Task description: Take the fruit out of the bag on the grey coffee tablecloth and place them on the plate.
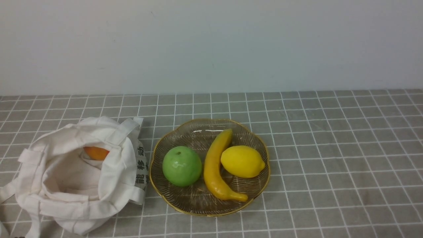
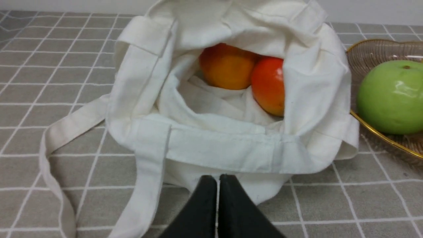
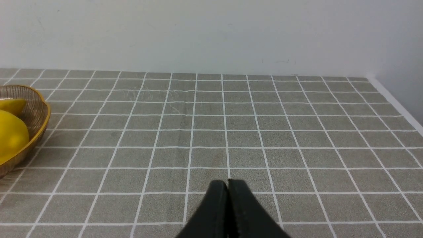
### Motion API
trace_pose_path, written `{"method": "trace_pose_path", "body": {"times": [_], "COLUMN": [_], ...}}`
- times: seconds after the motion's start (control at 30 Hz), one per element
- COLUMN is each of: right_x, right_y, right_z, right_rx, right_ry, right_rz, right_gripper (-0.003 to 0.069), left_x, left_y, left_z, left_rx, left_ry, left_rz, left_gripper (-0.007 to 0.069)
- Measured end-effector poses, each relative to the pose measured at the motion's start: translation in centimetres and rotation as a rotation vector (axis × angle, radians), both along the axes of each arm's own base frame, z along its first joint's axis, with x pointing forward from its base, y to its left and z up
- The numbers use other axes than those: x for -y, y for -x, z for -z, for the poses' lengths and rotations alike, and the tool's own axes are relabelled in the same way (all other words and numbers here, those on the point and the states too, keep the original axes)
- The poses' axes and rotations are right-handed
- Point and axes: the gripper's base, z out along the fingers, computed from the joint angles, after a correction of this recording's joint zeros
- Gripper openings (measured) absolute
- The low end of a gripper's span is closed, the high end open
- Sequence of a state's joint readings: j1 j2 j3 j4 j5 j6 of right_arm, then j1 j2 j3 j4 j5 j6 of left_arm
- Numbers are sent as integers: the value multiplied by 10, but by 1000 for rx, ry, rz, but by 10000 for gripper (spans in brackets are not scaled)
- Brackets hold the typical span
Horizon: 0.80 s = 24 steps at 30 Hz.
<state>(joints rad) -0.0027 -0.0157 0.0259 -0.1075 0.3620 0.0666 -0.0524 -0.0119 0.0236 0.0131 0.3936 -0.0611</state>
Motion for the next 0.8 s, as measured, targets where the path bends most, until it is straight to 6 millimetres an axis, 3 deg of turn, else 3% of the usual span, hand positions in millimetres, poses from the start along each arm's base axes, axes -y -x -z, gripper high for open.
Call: {"method": "trace_pose_path", "body": {"times": [0.8], "right_x": [0], "right_y": [0], "right_z": [0], "right_rx": [0], "right_ry": [0], "right_rz": [0], "right_gripper": [-15], "left_x": [2], "left_y": [0], "left_z": [0], "left_rx": [7], "left_ry": [-44], "left_rz": [50], "left_gripper": [-8]}}
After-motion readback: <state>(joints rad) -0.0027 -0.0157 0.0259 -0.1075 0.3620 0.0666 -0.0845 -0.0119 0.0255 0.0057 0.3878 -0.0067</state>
